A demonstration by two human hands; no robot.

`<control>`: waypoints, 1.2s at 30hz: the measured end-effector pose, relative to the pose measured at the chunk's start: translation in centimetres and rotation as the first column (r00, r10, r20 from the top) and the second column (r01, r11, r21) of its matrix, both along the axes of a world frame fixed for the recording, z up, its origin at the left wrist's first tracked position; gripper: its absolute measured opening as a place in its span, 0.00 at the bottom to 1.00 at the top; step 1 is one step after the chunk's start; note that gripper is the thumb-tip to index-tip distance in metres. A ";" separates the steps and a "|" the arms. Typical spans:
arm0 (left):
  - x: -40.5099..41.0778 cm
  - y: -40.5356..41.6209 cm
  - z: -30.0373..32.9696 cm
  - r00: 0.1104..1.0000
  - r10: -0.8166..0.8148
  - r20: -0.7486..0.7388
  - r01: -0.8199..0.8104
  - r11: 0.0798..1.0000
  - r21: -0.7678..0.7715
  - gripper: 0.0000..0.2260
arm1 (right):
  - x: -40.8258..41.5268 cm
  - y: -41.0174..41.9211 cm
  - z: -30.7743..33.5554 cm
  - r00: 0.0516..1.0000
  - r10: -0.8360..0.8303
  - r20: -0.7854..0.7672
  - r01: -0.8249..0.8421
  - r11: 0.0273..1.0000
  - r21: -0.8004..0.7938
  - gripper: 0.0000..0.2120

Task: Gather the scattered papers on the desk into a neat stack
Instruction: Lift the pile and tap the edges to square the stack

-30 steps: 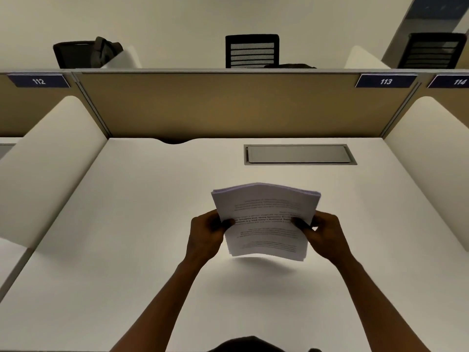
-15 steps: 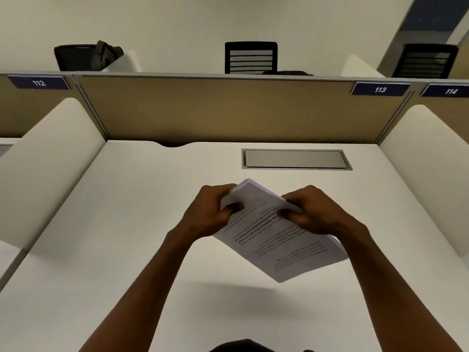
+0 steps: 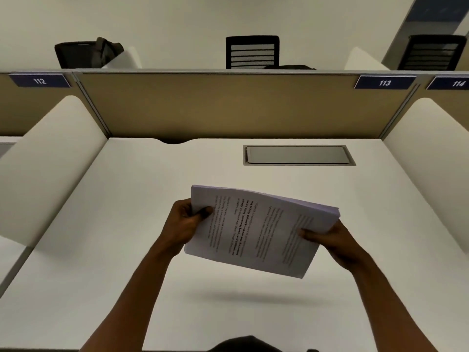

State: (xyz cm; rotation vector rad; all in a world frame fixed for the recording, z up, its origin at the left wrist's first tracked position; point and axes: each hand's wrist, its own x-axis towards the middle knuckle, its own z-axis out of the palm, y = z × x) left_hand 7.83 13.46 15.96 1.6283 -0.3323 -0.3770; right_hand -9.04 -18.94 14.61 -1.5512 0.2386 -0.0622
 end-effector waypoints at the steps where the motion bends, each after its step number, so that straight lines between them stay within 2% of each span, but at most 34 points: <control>1: 0.1 -0.1 -0.6 1.000 -0.002 -0.029 0.001 1.000 -0.008 0.06 | 0.4 0.4 -0.3 0.996 -0.085 0.026 0.085 0.996 -0.009 0.21; 5: 0.4 0.1 -3.3 0.996 -0.018 -0.090 0.011 0.997 -0.070 0.05 | 1.2 0.9 -1.9 0.969 -0.236 0.069 0.243 0.961 -0.134 0.17; 8: 0.3 0.6 -6.3 0.993 0.005 -0.120 -0.009 0.999 -0.031 0.05 | 1.1 1.3 -4.6 0.950 -0.311 -0.011 0.299 0.924 -0.240 0.16; 11: -0.4 0.8 -9.3 0.986 0.005 -0.167 0.003 0.999 0.047 0.07 | 0.6 2.4 -7.1 0.947 -0.310 -0.090 0.273 0.918 -0.288 0.13; 14: -0.7 0.7 -10.3 0.984 0.035 -0.177 -0.019 0.996 0.092 0.08 | 0.1 2.8 -7.6 0.937 -0.333 -0.101 0.285 0.901 -0.328 0.12; 19: -0.8 0.6 -9.7 0.989 0.089 -0.117 -0.078 0.992 0.095 0.09 | 0.3 2.3 -7.3 0.929 -0.364 -0.070 0.321 0.885 -0.337 0.11; 22: -1.2 0.4 -10.2 0.986 0.089 -0.141 -0.072 0.990 0.119 0.09 | 0.2 2.9 -7.8 0.926 -0.363 -0.102 0.312 0.890 -0.333 0.13; 27: -0.8 0.1 -9.7 0.987 0.098 -0.126 -0.085 0.991 0.102 0.12 | 0.7 2.5 -7.5 0.914 -0.400 -0.067 0.356 0.871 -0.340 0.12; 33: -1.2 0.1 -10.3 0.981 0.102 -0.166 -0.086 0.991 0.102 0.09 | 0.8 2.7 -7.9 0.918 -0.382 -0.104 0.321 0.872 -0.369 0.13; 36: -0.5 0.2 -9.7 0.980 0.086 -0.178 -0.069 0.993 0.097 0.10 | 1.7 1.7 -6.5 0.930 -0.357 -0.089 0.285 0.852 -0.438 0.07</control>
